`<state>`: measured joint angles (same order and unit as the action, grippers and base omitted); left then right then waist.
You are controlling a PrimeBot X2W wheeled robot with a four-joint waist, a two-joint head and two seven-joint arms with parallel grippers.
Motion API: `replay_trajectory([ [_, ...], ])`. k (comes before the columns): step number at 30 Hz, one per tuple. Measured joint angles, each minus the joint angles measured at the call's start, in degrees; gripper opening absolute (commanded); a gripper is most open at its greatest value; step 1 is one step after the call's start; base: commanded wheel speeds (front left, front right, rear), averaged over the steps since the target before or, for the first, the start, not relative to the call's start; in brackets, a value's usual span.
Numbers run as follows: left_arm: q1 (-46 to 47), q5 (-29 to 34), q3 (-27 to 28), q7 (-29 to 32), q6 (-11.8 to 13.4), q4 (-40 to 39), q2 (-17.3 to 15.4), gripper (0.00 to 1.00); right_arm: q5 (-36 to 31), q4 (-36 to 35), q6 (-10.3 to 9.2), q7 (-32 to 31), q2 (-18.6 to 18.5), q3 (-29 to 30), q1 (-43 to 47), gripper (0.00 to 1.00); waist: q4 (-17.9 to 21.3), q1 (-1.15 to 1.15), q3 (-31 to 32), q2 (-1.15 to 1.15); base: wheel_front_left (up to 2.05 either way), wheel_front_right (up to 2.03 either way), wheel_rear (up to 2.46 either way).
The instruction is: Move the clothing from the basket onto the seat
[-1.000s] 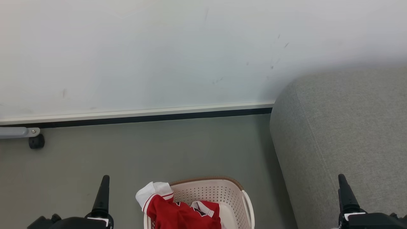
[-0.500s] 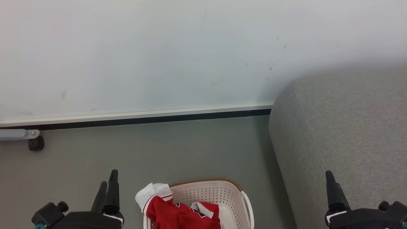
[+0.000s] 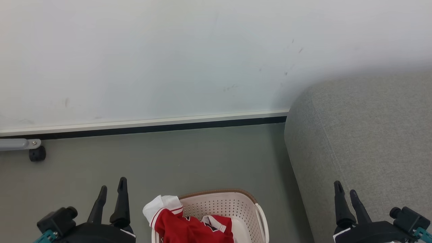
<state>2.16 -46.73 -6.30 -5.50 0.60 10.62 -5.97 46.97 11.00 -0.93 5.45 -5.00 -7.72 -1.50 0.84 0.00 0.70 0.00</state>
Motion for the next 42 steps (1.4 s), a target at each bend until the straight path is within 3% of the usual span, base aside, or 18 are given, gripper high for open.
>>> replay_trajectory([
  [13, -1.3, 12.4, -1.3, -2.8, 1.9, -2.0, -1.2, 1.00, -11.6, -1.5, -1.99, 2.8, -0.7, -3.1, 1.0, 1.00, 0.2, 0.00, 0.1, 0.00, 0.00, 0.00, 0.00],
  [42, -4.0, 33.2, -3.2, -8.8, 4.9, -2.9, -2.2, 1.00, -33.2, -5.1, -5.70, 8.8, -2.6, -7.4, 3.2, 1.00, 0.7, 0.00, 0.4, 0.00, 0.00, 0.00, 0.00],
])
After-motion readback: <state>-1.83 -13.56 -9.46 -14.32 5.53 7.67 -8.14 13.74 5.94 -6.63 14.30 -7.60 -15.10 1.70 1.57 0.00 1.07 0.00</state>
